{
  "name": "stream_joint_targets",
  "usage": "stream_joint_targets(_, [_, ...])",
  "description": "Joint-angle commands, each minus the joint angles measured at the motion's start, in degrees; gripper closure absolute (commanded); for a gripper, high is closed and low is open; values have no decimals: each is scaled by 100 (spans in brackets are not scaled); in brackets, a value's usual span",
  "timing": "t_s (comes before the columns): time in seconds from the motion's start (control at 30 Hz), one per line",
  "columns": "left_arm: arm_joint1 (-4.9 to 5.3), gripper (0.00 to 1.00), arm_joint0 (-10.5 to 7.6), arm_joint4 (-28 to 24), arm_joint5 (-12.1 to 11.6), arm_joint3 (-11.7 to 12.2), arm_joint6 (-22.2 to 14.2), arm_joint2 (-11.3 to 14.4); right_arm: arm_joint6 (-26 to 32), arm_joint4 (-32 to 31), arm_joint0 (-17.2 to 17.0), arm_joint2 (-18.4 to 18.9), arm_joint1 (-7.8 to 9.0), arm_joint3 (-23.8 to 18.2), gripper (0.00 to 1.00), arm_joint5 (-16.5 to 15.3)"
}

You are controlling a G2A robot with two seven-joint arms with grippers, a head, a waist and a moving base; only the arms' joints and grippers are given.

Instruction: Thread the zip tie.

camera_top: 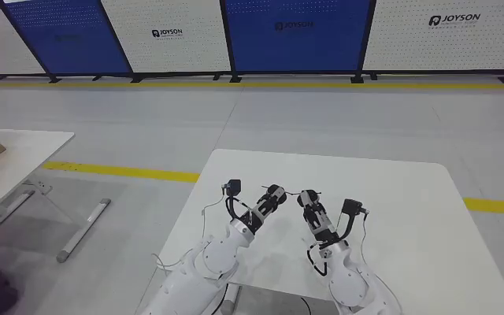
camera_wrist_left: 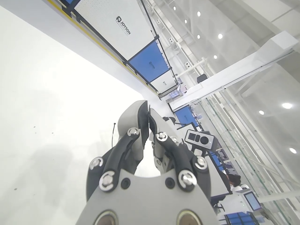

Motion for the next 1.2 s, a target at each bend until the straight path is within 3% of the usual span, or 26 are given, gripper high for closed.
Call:
stream_joint_targets(0.0, [-4,100,-4,-2,10,-5,0,1,18,-12,1,-2,-1,-4,100,-6])
stream_joint_targets(0.43, [-28,100,16,26,19,-37,-53,43,113,69,30,14,-18,2,100,-46])
stream_joint_targets(1.17, [-8,100,163,-256,-136,-222,-318,-183,191,238,158,-46,-51,145,100,-46])
